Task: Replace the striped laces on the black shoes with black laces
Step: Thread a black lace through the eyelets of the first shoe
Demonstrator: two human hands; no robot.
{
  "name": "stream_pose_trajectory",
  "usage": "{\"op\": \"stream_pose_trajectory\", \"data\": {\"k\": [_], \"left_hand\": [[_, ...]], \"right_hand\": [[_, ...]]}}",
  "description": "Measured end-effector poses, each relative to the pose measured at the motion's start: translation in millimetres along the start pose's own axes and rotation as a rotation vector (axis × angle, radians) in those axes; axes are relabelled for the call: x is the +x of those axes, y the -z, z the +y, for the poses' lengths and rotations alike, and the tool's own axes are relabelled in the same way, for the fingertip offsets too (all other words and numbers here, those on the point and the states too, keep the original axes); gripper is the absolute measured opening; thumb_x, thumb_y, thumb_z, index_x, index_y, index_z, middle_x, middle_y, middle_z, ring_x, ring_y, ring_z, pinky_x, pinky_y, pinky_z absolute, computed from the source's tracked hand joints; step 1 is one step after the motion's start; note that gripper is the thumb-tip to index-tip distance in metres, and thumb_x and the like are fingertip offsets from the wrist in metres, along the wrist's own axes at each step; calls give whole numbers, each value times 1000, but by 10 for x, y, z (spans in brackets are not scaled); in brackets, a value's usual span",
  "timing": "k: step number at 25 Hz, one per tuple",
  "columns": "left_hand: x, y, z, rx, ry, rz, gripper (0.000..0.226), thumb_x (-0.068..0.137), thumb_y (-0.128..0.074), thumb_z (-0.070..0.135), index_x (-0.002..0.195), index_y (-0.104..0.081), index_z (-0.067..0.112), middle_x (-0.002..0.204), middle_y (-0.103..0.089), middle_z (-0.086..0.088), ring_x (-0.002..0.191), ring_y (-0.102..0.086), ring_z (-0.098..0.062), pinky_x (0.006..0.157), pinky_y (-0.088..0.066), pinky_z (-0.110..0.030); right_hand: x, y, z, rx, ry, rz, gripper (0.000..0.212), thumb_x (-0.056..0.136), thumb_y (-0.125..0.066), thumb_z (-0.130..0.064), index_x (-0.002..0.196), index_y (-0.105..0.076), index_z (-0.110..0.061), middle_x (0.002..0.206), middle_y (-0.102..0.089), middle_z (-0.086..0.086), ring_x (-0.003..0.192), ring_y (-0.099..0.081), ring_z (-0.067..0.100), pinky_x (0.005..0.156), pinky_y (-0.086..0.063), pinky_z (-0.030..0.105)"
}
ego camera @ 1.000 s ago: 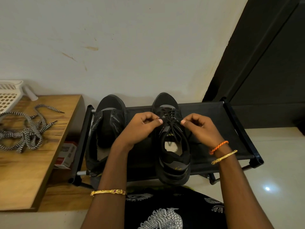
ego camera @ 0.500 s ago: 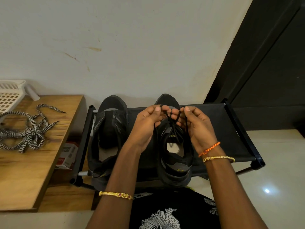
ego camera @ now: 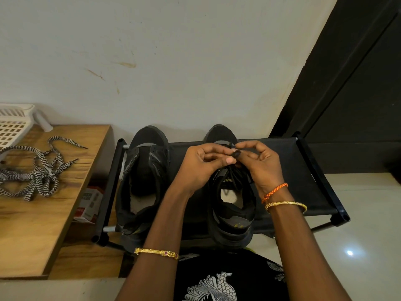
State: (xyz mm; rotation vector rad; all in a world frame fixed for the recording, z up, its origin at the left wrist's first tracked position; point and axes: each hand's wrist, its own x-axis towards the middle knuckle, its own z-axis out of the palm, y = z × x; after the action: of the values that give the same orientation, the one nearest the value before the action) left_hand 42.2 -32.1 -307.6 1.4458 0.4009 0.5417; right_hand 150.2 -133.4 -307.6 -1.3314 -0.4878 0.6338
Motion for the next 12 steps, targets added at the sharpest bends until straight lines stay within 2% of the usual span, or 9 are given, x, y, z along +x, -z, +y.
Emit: {"op": "stream_pose_trajectory", "data": {"k": [3, 6, 8, 10, 12], "left_hand": [[-2, 11, 27, 100, -13, -65, 16, 84, -64, -1, 95, -70, 9, 79, -72, -1, 83, -69, -7, 79, -51, -16], [-5, 29, 43, 78, 73, 12, 11, 83, -67, 1, 89, -64, 10, 73, -73, 0, 77, -70, -8, 73, -52, -16], [-2, 44, 48, 47, 141, 69, 22, 82, -69, 4, 98, -56, 12, 73, -73, -3, 76, -70, -11, 74, -54, -20], [5, 63, 45, 104, 123, 38, 32, 84, -68, 5, 113, -58, 16, 80, -72, -14, 85, -69, -15, 85, -53, -23], [-3, 63, 68, 132, 80, 12, 30, 86, -65, 2, 114, -64, 12, 90, -69, -28, 91, -67, -24, 92, -51, -29]], "right_hand": [[23, 21, 16, -41, 32, -24, 16, 77, -69, 2, 84, -63, -11, 69, -73, 0, 67, -70, 11, 60, -55, 20], [12, 28, 14, -93, 103, -116, 19, 78, -66, 6, 85, -65, -11, 73, -74, -3, 74, -70, 8, 66, -54, 18], [8, 44, 3, -108, 131, -182, 26, 79, -63, 9, 93, -65, -12, 79, -74, -4, 82, -70, 9, 73, -55, 19], [6, 58, -8, -147, 157, -234, 32, 80, -61, 11, 99, -64, -14, 83, -75, -5, 87, -70, 10, 78, -54, 20], [6, 78, -10, -176, 176, -277, 32, 80, -60, 13, 102, -65, -11, 85, -75, -4, 88, -70, 11, 81, -54, 21]]}}
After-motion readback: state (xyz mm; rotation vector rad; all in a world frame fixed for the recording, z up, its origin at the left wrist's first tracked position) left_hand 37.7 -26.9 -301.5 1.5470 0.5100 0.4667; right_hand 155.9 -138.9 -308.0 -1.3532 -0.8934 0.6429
